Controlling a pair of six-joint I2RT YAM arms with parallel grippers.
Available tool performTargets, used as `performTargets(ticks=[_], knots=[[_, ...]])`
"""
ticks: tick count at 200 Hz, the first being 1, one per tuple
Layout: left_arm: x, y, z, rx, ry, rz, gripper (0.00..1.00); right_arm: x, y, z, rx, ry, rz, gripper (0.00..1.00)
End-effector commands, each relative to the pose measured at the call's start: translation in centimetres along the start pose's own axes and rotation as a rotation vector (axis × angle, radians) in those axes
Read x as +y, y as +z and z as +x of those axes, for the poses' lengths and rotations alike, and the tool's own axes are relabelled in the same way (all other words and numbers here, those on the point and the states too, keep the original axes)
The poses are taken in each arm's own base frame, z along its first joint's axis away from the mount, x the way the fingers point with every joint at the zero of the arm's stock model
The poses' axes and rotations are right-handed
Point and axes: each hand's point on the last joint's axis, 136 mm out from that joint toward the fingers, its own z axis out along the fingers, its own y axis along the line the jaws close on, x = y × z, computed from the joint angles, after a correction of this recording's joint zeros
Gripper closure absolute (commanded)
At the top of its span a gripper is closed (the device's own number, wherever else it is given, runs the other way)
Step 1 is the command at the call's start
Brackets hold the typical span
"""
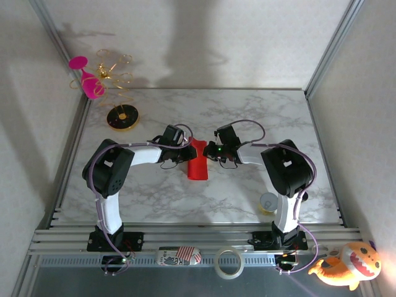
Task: Fold a paper plane with a square sheet of paper (pick it up from the middle)
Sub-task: First fold the square sheet of paper in half at the center of the table.
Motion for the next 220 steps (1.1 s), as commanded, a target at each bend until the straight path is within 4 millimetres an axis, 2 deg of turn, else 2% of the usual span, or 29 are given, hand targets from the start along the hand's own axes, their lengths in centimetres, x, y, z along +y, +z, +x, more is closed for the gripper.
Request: performTargets(ticks=[1,33,53,79,104,125,157,190,220], knots=[[1.6,0.4,0.4,0.027,-0.005,-0.056,0.71,-0.1,0.7,0.7,0.045,-0.011,0.016,0.95],[1.1,-0.4,-0.2,0.007,-0.014,-0.061,0.67,-1.4,1.1,1.2,0.062,0.006,0.068,0.94],[1.0,-1.4,-0.7,-0.023,-0.031,-0.083,0.6,-2.3,1.2,1.5,0.072,0.016,0.106,0.94],[1.9,-2.6,-1.0,-0.066,-0.083,-0.151,0.5,-2.7,1.3,1.7,0.076,0.024,0.119,0.94],[2.2,-2.8,0.0,-0.045,-0.124,-0.146,0.38,-2.3,1.4,1.6,0.075,0.034,0.1,0.93],[1.6,-2.4,0.9,-0.007,-0.144,-0.101,0.34,-1.9,1.4,1.6,0.079,0.042,0.081,0.93],[1.7,-1.8,2.1,0.027,-0.14,-0.131,0.34,-1.9,1.4,1.6,0.076,0.043,0.077,0.93],[1.5,-1.5,3.3,0.065,-0.133,-0.141,0.4,-1.9,1.4,1.7,0.076,0.041,0.074,0.93],[0.8,-1.5,3.3,0.066,-0.117,-0.136,0.47,-1.7,1.4,1.5,0.073,0.037,0.071,0.93]])
